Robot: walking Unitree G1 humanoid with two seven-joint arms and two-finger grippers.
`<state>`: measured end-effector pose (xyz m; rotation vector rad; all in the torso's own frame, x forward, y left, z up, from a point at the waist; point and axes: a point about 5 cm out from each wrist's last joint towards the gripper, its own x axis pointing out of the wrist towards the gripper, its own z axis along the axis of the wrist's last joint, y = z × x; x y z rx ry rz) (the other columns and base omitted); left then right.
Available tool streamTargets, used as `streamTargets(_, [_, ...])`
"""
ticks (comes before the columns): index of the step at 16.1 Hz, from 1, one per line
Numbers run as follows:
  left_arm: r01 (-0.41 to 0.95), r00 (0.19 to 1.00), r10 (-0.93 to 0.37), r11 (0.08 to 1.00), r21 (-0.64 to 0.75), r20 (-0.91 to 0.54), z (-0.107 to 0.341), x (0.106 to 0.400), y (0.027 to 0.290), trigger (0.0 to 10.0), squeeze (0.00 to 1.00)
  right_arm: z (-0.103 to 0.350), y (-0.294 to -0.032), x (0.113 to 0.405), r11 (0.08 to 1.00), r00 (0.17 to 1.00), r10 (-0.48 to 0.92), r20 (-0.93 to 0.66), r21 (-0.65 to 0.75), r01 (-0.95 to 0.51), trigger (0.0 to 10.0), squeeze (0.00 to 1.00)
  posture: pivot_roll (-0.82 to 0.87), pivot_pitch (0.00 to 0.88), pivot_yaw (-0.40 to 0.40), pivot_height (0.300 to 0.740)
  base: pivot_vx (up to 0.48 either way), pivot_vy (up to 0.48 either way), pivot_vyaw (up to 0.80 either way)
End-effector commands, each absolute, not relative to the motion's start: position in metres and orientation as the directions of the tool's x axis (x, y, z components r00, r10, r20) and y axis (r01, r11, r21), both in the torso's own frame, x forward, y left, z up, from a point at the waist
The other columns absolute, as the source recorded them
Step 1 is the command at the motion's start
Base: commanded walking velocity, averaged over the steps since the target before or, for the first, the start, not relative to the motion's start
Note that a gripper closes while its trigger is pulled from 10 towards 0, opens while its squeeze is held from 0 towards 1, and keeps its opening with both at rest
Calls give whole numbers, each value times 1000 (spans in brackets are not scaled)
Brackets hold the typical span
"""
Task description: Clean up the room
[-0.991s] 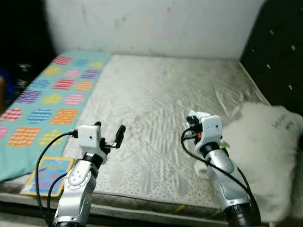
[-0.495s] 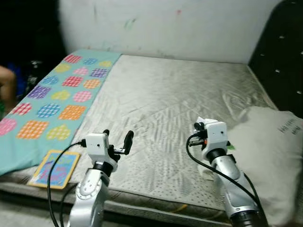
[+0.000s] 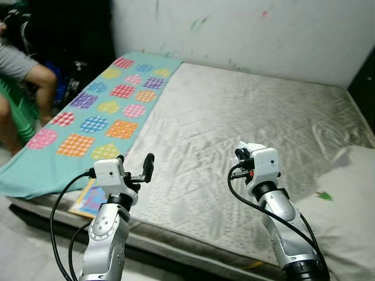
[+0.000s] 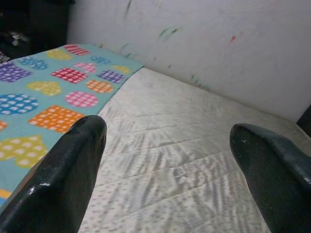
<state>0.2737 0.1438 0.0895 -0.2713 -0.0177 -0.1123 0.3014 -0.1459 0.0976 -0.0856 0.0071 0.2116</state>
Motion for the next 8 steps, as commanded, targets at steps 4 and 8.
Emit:
streamTargets(4, [111, 994, -110, 952, -284, 20, 88, 275, 139, 10000, 0, 97, -150, 301, 973, 977, 210, -28, -93, -212, 10000, 0, 19, 43, -10, 740, 0, 480, -303])
streamTargets(8, [107, 994, -105, 951, -291, 21, 88, 276, 138, 10000, 0, 98, -147, 302, 970, 975, 221, -28, -97, -222, 10000, 0, 19, 42, -10, 740, 0, 480, 0])
